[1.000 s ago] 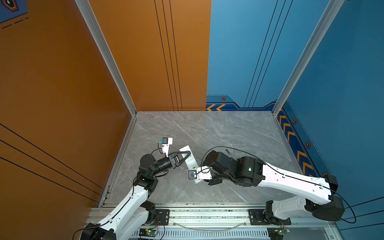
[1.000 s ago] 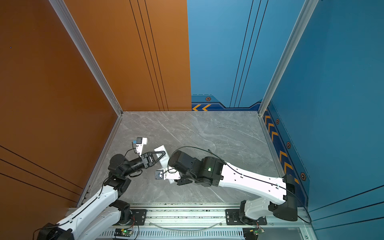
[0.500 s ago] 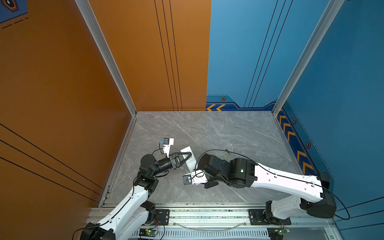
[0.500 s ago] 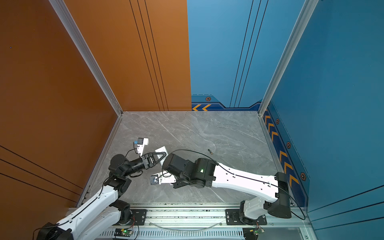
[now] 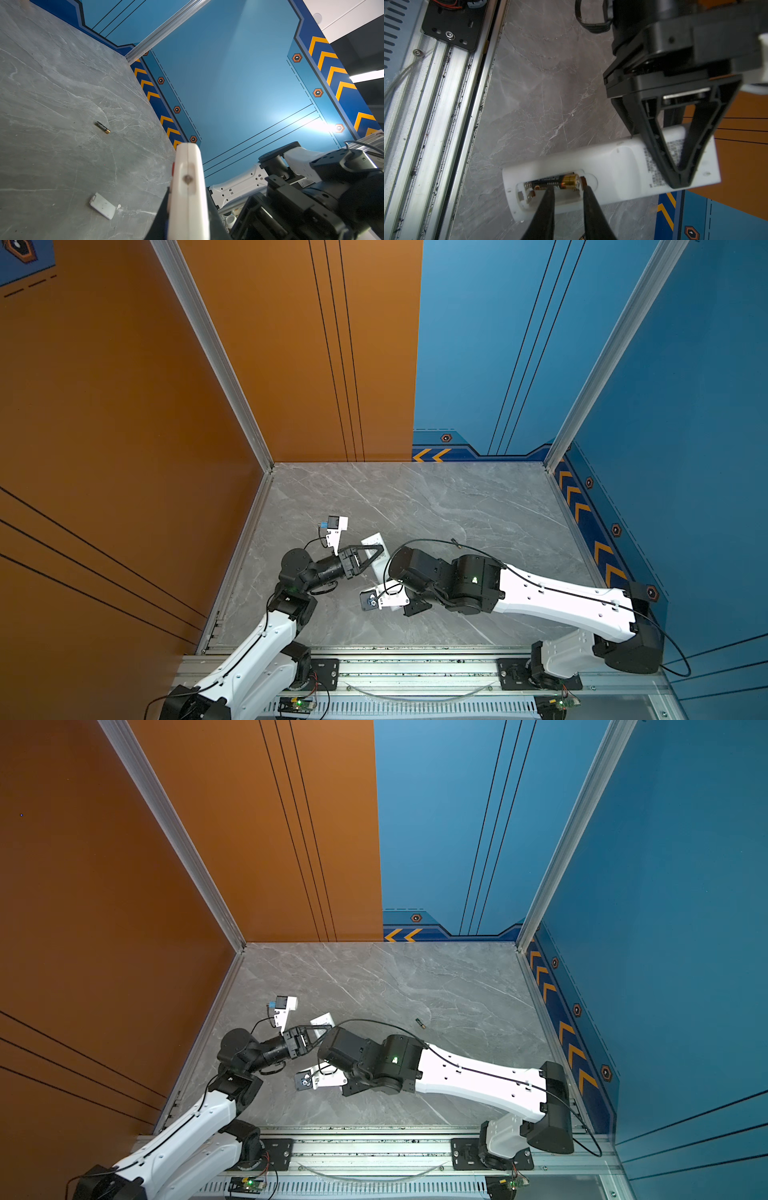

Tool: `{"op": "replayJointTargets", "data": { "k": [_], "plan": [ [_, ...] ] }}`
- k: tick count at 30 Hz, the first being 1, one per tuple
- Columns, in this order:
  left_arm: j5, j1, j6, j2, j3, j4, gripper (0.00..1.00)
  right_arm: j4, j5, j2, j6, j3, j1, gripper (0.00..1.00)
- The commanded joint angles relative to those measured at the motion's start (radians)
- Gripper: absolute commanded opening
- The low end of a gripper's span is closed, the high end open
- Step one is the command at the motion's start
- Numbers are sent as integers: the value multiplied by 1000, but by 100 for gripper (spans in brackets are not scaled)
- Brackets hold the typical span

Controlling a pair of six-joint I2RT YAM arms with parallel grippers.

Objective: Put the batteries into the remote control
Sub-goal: 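Lower the open right gripper onto the seated battery and press it down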

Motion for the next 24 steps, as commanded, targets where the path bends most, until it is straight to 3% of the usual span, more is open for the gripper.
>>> {"op": "replayJointTargets", "data": {
  "k": [1, 24],
  "plan": [
    [22, -8, 8, -14, 40, 39, 0, -26, 12, 5, -11, 20, -6, 23],
    [19, -12, 10, -18, 38, 39, 0, -27, -5, 32, -14, 0, -24, 17]
  ]
}}
